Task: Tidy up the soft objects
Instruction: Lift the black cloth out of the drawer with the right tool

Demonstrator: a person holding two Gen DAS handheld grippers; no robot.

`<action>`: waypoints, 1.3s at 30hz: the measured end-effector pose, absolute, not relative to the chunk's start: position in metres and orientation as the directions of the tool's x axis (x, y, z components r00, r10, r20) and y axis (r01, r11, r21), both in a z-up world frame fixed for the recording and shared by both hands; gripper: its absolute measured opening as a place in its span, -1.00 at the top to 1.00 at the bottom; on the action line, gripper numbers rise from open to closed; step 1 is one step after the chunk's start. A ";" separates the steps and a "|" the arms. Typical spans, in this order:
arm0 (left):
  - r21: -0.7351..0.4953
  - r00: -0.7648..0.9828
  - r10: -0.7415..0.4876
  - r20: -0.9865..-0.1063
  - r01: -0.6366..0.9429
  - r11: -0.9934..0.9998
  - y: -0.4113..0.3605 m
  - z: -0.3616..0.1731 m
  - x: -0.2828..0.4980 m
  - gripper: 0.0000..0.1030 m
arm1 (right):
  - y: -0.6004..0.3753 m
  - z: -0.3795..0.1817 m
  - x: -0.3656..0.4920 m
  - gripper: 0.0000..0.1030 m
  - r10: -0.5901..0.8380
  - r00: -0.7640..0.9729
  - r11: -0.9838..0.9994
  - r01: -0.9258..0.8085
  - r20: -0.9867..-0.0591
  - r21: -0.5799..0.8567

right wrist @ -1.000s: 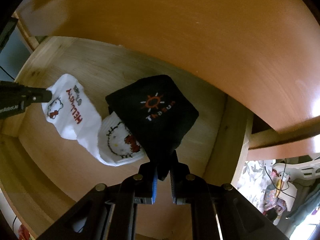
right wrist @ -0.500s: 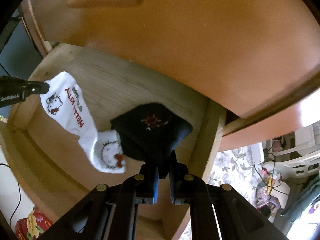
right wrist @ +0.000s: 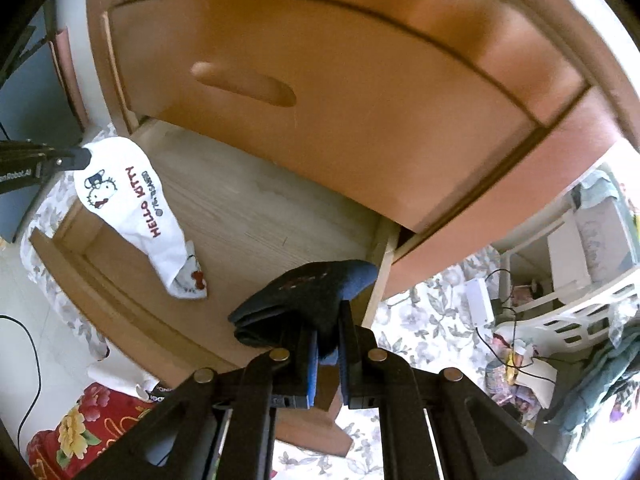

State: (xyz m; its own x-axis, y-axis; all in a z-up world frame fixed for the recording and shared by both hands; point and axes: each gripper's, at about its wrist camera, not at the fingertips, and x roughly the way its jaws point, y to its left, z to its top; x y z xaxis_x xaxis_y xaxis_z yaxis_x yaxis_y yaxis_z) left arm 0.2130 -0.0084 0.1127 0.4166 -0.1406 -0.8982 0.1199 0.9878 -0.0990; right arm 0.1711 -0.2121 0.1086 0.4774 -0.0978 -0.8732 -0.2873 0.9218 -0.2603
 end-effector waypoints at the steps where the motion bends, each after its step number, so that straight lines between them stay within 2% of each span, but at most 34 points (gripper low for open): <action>1: -0.100 0.431 -0.143 -0.891 0.120 0.988 -0.008 0.120 0.209 0.94 | -0.213 0.112 0.168 0.83 -0.097 0.485 0.923 -0.283 -0.869 -0.261; 28: -0.154 0.638 -0.222 -0.737 0.162 0.975 0.000 0.246 0.120 0.98 | -0.217 0.233 0.073 0.83 -0.070 0.681 0.949 -0.180 -0.729 -0.259; 32: -0.164 0.607 -0.227 -0.762 0.158 0.974 0.000 0.231 0.122 0.98 | -0.214 0.233 0.065 0.83 -0.069 0.680 0.949 -0.182 -0.730 -0.259; 39: -0.176 0.482 -0.213 -0.850 0.121 0.977 -0.004 0.162 0.151 0.96 | -0.210 0.212 0.068 0.83 -0.061 0.651 0.947 -0.201 -0.756 -0.250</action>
